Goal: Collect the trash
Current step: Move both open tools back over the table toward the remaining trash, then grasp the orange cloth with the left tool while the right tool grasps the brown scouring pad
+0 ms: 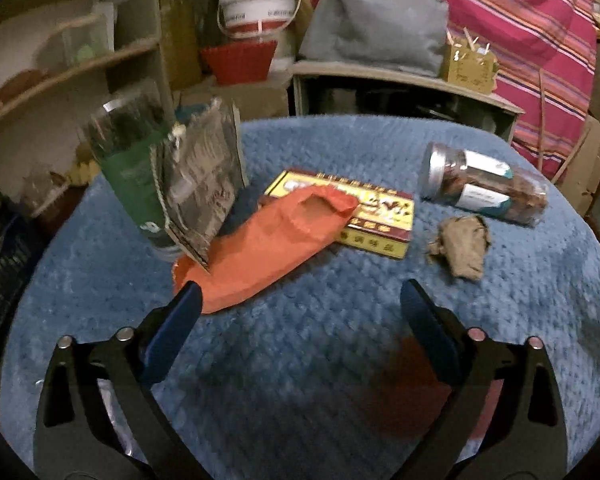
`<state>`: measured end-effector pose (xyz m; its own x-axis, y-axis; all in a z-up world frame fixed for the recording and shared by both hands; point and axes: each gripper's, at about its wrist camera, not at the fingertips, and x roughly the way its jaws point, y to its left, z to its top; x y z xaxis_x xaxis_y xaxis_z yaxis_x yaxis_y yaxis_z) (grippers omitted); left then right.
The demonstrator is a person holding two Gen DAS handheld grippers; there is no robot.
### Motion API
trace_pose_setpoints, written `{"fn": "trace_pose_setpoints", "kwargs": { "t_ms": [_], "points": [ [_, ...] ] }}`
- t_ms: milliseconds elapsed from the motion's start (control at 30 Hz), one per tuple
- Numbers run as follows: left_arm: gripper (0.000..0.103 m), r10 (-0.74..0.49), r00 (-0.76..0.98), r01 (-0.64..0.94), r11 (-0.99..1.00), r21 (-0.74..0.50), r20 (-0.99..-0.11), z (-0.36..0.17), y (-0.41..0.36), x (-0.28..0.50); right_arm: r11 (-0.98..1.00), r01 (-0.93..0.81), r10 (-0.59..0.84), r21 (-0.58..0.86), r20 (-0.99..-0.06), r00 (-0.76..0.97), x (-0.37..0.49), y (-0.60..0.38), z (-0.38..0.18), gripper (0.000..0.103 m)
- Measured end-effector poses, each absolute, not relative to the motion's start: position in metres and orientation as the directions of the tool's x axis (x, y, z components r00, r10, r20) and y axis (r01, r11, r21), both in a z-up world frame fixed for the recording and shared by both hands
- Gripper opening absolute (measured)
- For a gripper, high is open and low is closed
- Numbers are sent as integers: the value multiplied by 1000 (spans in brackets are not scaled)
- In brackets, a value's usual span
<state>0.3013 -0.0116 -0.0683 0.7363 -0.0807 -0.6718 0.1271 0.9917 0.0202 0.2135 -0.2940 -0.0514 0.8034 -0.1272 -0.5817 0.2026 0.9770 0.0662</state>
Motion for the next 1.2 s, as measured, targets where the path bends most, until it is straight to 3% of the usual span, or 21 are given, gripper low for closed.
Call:
{"fn": "trace_pose_setpoints", "kwargs": {
  "t_ms": [233, 400, 433, 500, 667, 800, 1200],
  "points": [
    [82, -17, 708, 118, 989, 94, -706, -78, -16, 335, 977, 203, -119, 68, -615, 779, 239, -301, -60, 98],
    [53, -37, 644, 122, 991, 55, -764, -89, -11, 359, 968, 225, -105, 111, -637, 764, 245, -312, -66, 98],
    [49, -44, 650, 119, 992, 44, -759, -88, -8, 358, 965, 233, -107, 117, -640, 761, 246, -314, -67, 98],
    [29, -61, 657, 120, 992, 24, -751, -86, -5, 357, 964, 238, -107, 122, -642, 760, 246, -315, -68, 98],
    [4, -40, 692, 120, 991, 60, -721, -78, -7, 343, 972, 218, -121, 82, -624, 772, 242, -304, -62, 98],
    [0, -50, 715, 128, 990, 60, -698, -68, -4, 325, 982, 185, -127, 32, -614, 779, 233, -287, -56, 98],
    [0, -61, 751, 122, 991, 47, -658, -37, 36, 239, 997, 53, -6, 54, -644, 765, 203, -223, -43, 98]
  ]
}}
